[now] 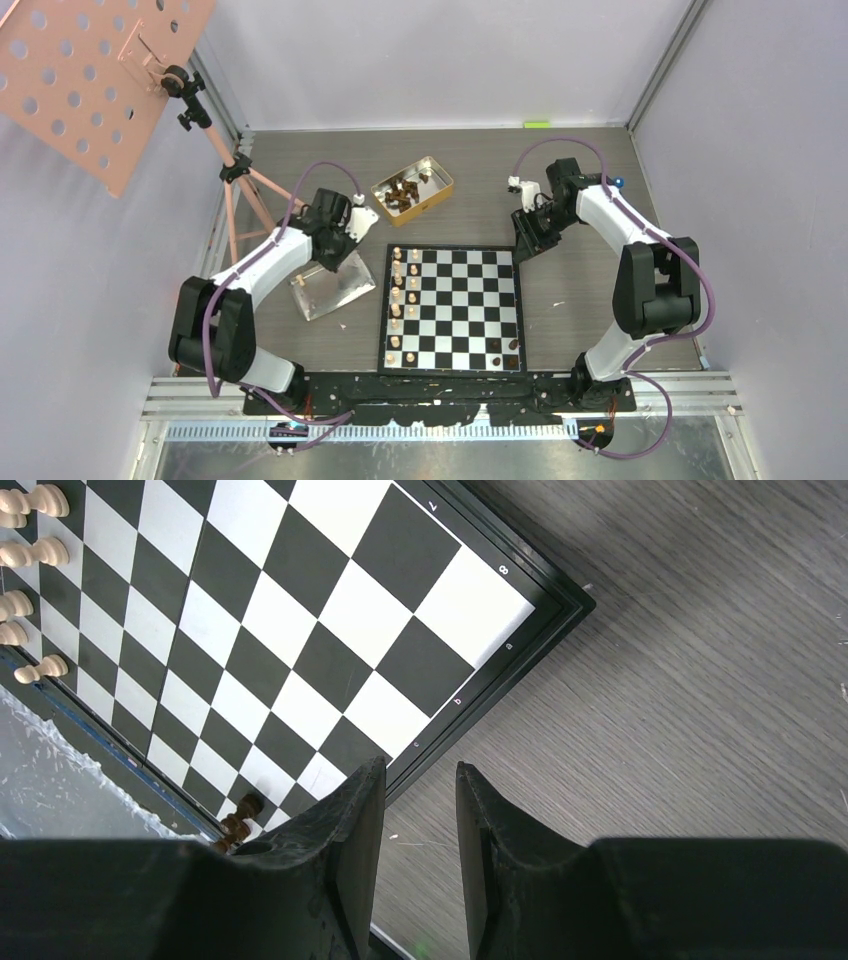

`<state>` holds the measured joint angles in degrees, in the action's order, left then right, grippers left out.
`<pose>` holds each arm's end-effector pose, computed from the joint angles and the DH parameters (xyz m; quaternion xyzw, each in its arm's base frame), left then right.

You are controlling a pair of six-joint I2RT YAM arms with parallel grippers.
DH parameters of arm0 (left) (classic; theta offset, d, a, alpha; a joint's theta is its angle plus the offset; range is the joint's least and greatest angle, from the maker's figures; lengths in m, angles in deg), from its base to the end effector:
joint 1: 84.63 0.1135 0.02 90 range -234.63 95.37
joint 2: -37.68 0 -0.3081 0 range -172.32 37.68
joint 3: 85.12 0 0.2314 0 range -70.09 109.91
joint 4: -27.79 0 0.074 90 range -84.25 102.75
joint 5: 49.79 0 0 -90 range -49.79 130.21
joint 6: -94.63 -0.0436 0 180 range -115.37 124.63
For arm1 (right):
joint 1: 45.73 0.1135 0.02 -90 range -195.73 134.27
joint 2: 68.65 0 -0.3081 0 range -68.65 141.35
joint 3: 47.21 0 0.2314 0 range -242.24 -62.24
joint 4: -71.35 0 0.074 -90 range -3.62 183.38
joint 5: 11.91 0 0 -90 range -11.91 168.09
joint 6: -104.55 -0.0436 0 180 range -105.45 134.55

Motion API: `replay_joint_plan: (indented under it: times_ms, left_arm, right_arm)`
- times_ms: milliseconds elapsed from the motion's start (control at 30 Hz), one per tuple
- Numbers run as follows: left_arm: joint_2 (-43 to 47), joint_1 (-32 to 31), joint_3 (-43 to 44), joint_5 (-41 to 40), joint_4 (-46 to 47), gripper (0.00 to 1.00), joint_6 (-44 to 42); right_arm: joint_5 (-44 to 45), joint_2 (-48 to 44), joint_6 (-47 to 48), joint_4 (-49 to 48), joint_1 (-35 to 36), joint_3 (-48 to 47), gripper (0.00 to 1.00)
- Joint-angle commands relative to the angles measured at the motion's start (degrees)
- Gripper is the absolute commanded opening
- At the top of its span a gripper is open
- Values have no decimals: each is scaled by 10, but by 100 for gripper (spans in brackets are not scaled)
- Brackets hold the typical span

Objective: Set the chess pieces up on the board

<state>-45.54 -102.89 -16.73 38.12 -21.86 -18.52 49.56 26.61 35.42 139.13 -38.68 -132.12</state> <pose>0.2455 -0.0793 0.2541 0.3410 0.9136 0.0272 0.2199 0.2942 0.0574 0.2688 -0.2573 0.9294 0.2312 0.1290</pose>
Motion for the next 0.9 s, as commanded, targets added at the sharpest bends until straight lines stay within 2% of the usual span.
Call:
replay_joint_plan:
  times_ms: [0, 200, 333, 633, 867]
  left_arm:
    - [20, 1, 42, 71, -60, 17, -1]
    - [40, -3, 107, 165, -161, 15, -19]
    - [56, -31, 153, 223, -234, 15, -36]
    - [35, -220, 202, 200, -297, 15, -43]
    - [-24, -309, 214, 200, -293, 15, -42]
  right_arm:
    - [-12, 2, 9, 6, -1, -24, 38]
    - [-12, 1, 10, 7, -1, -23, 38]
    - [-11, 1, 11, 7, -1, -24, 38]
    - [-11, -3, 12, 7, -1, -24, 38]
    - [-9, -16, 12, 6, -1, -23, 38]
